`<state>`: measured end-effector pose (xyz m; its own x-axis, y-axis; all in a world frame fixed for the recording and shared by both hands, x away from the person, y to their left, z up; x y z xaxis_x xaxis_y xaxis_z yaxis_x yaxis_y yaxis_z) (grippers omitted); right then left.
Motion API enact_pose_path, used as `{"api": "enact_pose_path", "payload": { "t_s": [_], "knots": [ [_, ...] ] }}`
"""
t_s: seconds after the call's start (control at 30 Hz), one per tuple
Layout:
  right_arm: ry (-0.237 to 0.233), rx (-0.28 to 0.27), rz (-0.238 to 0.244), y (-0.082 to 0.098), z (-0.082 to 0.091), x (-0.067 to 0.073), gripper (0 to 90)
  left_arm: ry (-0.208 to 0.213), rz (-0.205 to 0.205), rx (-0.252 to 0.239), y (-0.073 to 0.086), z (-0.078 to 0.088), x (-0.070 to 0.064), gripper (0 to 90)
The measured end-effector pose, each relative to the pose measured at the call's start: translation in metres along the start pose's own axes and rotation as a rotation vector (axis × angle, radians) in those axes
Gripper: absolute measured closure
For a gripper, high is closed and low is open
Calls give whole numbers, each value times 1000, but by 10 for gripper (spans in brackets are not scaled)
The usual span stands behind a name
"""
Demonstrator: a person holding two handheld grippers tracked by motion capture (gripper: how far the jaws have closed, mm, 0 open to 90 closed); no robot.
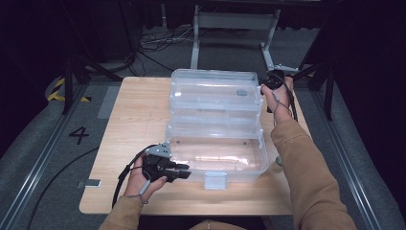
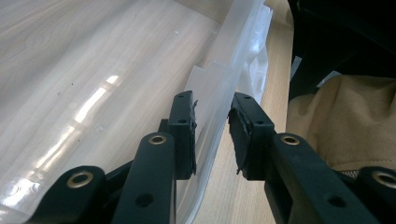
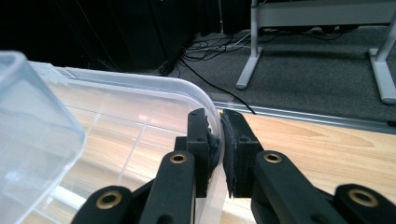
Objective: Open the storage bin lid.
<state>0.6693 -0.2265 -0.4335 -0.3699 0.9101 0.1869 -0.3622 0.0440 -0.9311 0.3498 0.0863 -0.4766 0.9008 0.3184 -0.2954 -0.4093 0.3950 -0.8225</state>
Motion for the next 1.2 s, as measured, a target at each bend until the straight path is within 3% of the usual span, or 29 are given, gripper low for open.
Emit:
{"api": "enact_pose_path", "payload": {
  "t_s": [0.63, 0.7, 0.77, 0.83, 1.0, 1.13, 1.2],
  "knots": [
    [5, 13, -7, 9, -6, -2, 806, 1, 0, 2, 0, 0, 0, 713],
    [-1, 13, -12, 9, -6, -3, 753, 0, 0, 2, 0, 0, 0, 713],
    [17, 6, 12, 8, -5, -8, 637, 1, 0, 1, 0, 0, 0, 713],
    [7, 8, 7, 7, -3, -9, 612, 2, 1, 2, 0, 0, 0, 713],
    [5, 6, 53, 0, 7, -10, 552, 5, 2, 3, 0, 0, 0, 713],
    [11, -9, 48, -7, 17, -11, 527, 5, 8, 11, -1, 0, 0, 709],
    [-21, -15, 52, -12, 24, -11, 508, -3, 18, 20, -1, 0, 0, 706]
  ]
}}
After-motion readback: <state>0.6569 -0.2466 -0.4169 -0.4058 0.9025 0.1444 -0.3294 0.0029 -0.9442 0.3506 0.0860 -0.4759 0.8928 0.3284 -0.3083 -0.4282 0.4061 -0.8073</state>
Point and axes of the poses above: each handheld gripper's, and its own axes: z roughly backward along the jaws, y roughly out of its underside, x roughly to its left, the point moved 8 cm from there along -z, roughly forward along the jaws, and after that the axes turned 8 degrees about -x, right-handed, at the moved point
